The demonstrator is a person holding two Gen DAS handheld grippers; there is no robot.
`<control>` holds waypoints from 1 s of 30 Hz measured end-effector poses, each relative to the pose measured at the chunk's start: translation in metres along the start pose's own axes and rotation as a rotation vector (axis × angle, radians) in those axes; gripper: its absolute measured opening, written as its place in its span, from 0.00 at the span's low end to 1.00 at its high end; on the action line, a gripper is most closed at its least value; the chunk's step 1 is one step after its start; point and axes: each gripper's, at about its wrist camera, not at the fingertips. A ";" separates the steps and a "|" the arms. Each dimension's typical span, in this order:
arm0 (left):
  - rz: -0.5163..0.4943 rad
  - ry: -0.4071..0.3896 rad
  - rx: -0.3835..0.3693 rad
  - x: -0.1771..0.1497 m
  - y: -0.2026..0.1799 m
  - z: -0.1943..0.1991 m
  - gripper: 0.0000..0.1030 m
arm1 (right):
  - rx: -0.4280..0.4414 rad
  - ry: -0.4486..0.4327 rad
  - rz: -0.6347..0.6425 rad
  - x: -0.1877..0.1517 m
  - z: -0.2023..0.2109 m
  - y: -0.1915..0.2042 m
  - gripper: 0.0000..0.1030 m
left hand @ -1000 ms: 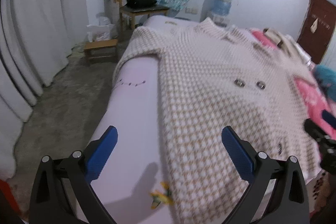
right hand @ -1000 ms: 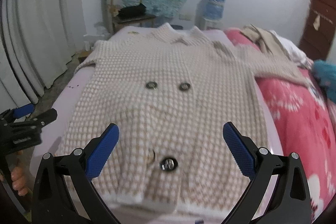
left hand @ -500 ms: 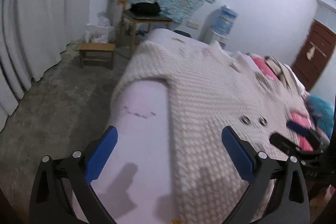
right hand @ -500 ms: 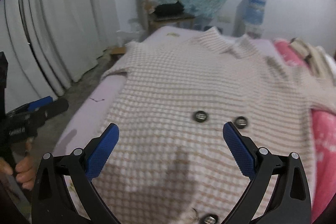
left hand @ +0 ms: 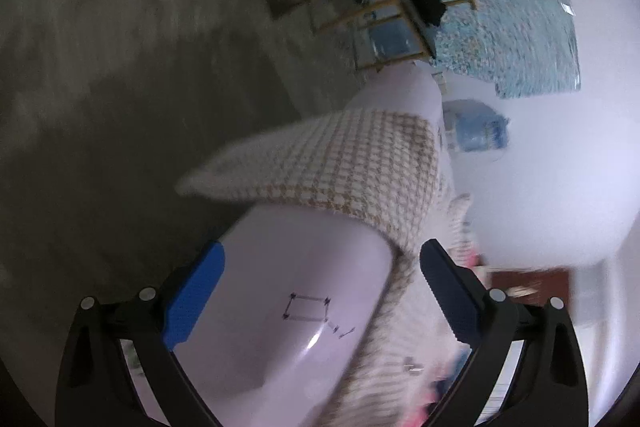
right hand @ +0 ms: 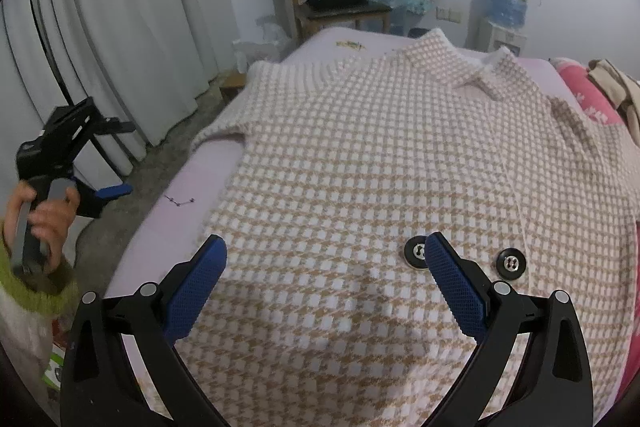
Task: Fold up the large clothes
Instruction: 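Move both tools forward over the coat toward its sleeve, then grasp the coat sleeve with the left tool and lift it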
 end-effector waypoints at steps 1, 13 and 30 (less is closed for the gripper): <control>0.073 0.038 -0.024 0.000 0.012 -0.012 0.93 | -0.007 0.009 0.001 0.001 -0.005 0.000 0.92; 0.621 0.229 -0.213 0.009 0.103 -0.100 0.94 | -0.096 0.086 0.013 -0.004 -0.026 0.016 0.92; 0.835 0.188 -0.201 0.037 0.157 -0.160 0.75 | -0.119 0.126 -0.035 0.008 -0.049 0.014 0.92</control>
Point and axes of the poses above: each gripper's, at about its wrist camera, not at the fingertips, and z roughly against the way its jaws point, y to its left, x to its top, and after that the axes turned 7 degrees about -y, right-handed
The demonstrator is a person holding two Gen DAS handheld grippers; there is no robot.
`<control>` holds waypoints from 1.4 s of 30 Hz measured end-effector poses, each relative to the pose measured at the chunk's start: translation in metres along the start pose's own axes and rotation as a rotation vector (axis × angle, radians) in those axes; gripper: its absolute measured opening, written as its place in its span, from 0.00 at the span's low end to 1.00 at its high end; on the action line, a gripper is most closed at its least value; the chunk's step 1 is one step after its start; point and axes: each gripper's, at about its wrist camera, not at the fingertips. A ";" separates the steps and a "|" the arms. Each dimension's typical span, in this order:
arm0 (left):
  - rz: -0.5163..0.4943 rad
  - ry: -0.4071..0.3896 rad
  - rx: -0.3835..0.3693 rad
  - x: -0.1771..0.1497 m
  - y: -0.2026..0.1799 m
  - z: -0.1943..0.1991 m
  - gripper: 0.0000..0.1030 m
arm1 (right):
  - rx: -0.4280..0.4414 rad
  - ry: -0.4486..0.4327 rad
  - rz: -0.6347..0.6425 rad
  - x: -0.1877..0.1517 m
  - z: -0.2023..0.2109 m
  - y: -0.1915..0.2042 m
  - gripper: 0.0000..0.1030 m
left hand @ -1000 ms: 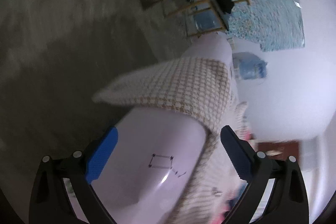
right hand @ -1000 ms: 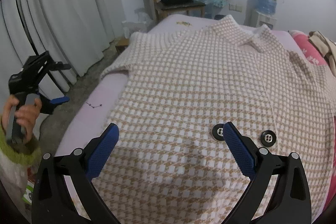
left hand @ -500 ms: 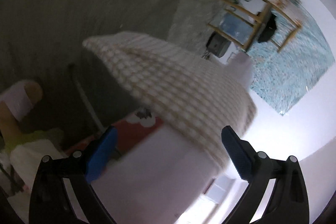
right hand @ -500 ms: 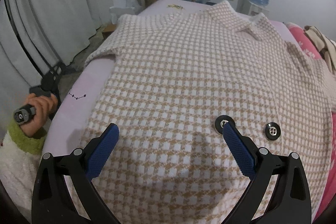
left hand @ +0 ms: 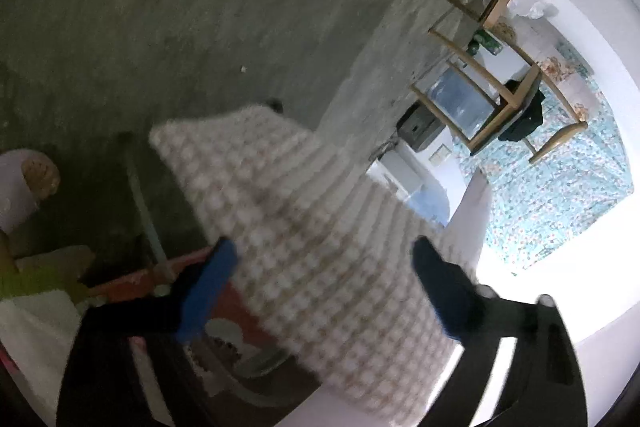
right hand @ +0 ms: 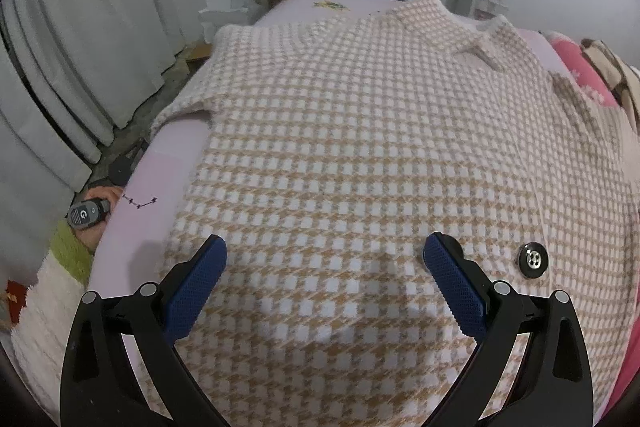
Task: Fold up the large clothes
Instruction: 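Grasp the coat sleeve with the left tool and lift it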
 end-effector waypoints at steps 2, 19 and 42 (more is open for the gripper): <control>-0.008 -0.009 0.004 0.003 -0.005 -0.001 0.60 | -0.004 -0.002 -0.011 0.001 0.000 -0.004 0.92; -0.006 0.019 0.089 -0.009 0.012 0.039 0.60 | -0.006 -0.025 -0.070 -0.004 0.008 -0.034 0.92; 0.169 0.147 -0.045 0.007 0.038 -0.052 0.92 | -0.067 0.009 -0.050 0.003 -0.006 -0.021 0.92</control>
Point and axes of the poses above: each gripper's, at about its wrist camera, not at the fingertips, and z roughly against the way its jaws point, y to its left, x to its top, and after that the axes turned 7 degrees about -y, right-handed
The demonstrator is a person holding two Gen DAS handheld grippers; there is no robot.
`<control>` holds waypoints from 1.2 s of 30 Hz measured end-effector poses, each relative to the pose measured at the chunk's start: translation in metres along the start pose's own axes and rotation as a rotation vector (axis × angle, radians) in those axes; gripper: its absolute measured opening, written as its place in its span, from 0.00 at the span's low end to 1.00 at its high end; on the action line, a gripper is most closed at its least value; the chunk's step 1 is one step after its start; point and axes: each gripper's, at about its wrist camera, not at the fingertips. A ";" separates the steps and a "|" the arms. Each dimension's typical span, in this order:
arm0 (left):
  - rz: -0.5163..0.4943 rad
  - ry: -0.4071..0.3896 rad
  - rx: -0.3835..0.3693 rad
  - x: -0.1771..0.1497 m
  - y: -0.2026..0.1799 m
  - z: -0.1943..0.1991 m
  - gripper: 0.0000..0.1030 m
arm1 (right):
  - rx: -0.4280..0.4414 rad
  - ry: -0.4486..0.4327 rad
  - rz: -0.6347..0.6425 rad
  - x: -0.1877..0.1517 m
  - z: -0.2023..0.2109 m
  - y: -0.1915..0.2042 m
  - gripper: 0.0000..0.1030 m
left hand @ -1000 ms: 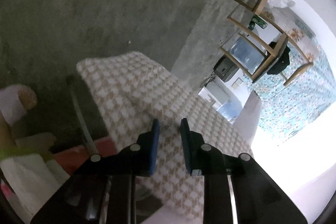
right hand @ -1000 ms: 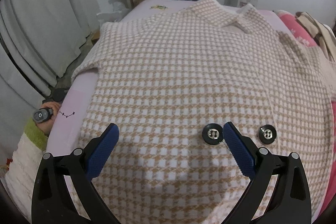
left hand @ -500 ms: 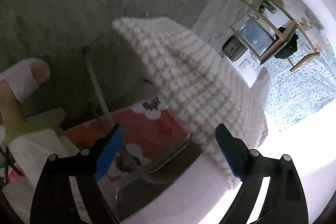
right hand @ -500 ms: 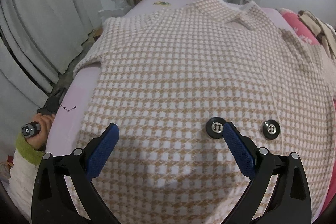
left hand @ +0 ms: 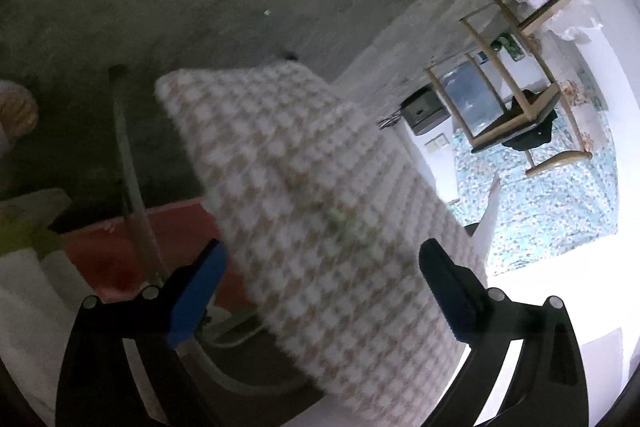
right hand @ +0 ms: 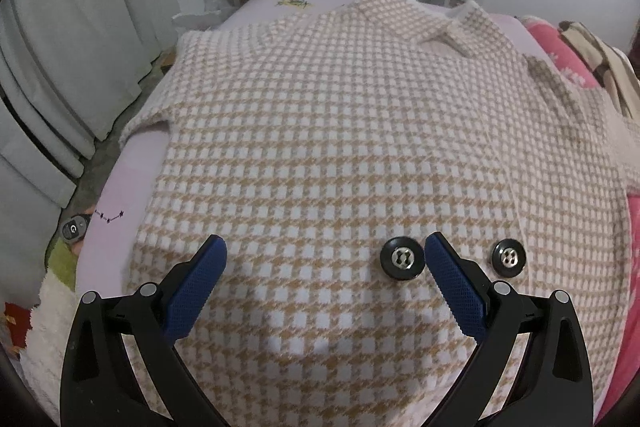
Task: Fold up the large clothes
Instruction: 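Grasp the coat sleeve with the left tool and lift it, then carry the held sleeve across the coat body with the left tool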
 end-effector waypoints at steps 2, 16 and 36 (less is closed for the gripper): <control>-0.019 -0.037 -0.005 0.000 -0.009 0.007 0.87 | -0.003 -0.004 -0.002 0.002 -0.001 -0.002 0.92; -0.568 -0.551 0.173 -0.069 -0.142 0.086 0.08 | 0.011 -0.087 -0.086 0.005 0.029 -0.034 0.92; -1.797 -0.182 0.432 -0.489 -0.084 -0.091 0.17 | -0.089 -0.240 -0.382 -0.053 0.139 -0.179 0.92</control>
Point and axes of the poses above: each gripper's, at about its wrist camera, not at the fingertips, and z roughly against the way its jaws point, y to its left, x to its top, and after that the axes turned 7 degrees about -y, right-handed
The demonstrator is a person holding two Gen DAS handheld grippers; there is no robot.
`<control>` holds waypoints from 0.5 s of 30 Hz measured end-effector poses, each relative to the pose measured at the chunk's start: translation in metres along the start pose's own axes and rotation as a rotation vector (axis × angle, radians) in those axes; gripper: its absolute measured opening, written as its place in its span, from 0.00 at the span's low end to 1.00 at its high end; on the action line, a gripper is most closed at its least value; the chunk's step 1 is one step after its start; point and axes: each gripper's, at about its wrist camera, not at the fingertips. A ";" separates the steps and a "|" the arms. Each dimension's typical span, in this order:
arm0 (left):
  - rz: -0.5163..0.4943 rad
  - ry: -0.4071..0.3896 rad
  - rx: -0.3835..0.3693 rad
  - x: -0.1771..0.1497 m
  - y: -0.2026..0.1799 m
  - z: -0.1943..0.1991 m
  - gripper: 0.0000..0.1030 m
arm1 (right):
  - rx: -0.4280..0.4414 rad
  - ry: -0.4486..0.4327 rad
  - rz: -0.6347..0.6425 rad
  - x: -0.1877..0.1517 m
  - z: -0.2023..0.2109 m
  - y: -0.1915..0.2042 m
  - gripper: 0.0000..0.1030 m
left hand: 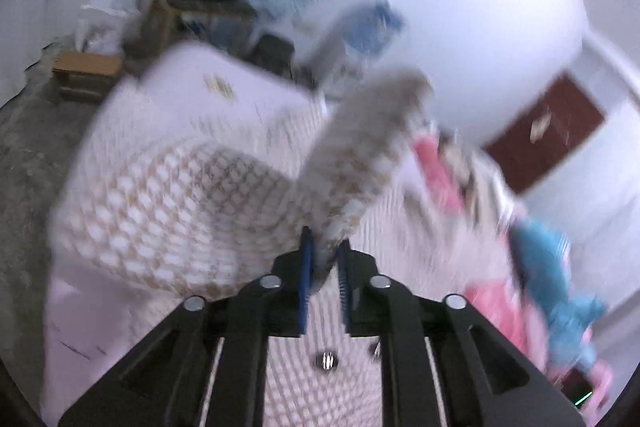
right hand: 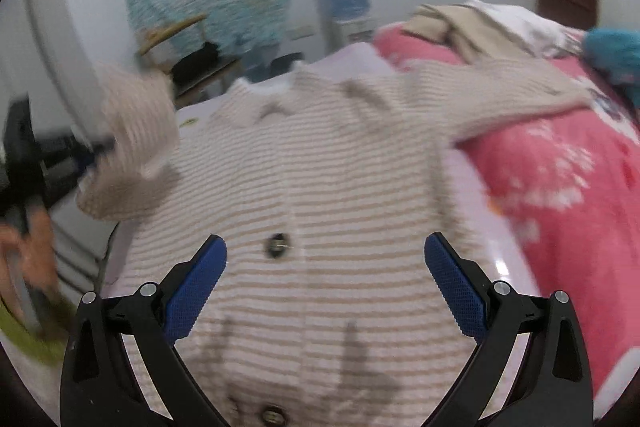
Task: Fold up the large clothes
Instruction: 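Carry the held sleeve across the coat body with the left tool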
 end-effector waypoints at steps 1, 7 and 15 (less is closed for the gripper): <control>-0.019 0.063 0.022 -0.019 -0.003 -0.020 0.19 | -0.021 0.007 -0.019 0.000 0.002 -0.013 0.92; -0.156 0.070 0.139 -0.072 -0.010 -0.045 0.45 | -0.061 0.049 -0.024 0.003 0.000 -0.043 0.92; -0.242 -0.034 0.034 -0.082 -0.010 0.000 0.92 | 0.196 0.091 -0.030 0.042 -0.034 -0.017 0.92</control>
Point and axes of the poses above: each gripper's, at about its wrist camera, not at the fingertips, and z roughly against the way its jaws point, y to its left, x to its top, and after that the axes turned 7 degrees about -y, right-handed
